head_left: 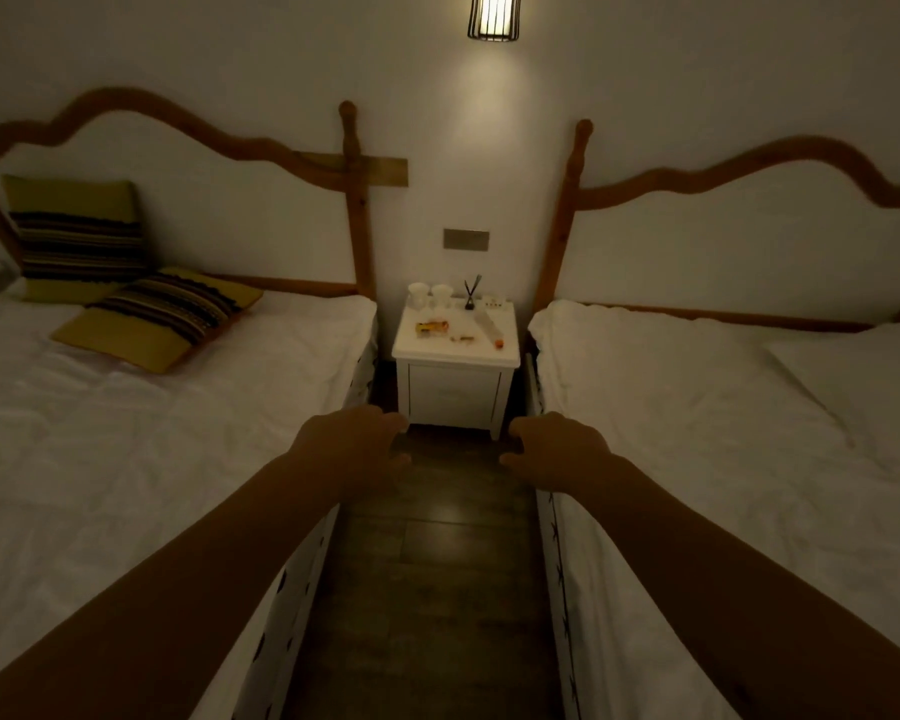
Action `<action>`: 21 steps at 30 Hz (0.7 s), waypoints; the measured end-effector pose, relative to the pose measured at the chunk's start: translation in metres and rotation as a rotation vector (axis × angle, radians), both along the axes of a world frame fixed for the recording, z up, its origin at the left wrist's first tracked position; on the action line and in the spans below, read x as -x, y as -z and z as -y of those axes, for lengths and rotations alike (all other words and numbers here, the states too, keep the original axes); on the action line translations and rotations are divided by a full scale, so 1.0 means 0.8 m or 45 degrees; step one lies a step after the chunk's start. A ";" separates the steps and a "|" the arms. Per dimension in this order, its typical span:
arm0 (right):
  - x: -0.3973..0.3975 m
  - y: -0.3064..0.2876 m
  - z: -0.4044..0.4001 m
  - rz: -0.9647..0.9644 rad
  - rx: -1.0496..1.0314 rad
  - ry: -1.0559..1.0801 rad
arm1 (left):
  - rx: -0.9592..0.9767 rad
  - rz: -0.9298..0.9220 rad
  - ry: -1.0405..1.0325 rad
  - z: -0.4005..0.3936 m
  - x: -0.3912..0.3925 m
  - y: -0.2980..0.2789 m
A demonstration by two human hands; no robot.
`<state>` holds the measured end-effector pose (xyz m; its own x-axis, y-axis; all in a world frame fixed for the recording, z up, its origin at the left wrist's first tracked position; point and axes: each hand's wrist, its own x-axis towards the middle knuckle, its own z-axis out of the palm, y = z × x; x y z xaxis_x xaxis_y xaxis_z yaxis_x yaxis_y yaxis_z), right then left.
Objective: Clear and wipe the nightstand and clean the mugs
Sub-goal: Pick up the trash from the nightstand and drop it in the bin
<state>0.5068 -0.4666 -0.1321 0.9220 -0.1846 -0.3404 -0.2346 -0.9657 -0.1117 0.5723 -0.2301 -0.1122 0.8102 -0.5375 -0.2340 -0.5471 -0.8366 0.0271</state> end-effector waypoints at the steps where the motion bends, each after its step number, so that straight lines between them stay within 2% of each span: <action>1: -0.018 0.003 0.010 0.007 -0.015 -0.004 | -0.001 -0.004 -0.004 0.008 -0.017 0.004; 7: -0.131 0.034 0.056 -0.059 -0.056 -0.008 | 0.030 -0.076 -0.001 0.056 -0.144 0.041; 14: -0.308 0.090 0.096 -0.106 -0.127 0.059 | 0.059 -0.118 0.103 0.110 -0.343 0.093; 21: -0.455 0.110 0.133 -0.146 -0.219 0.145 | 0.014 -0.153 0.150 0.154 -0.506 0.103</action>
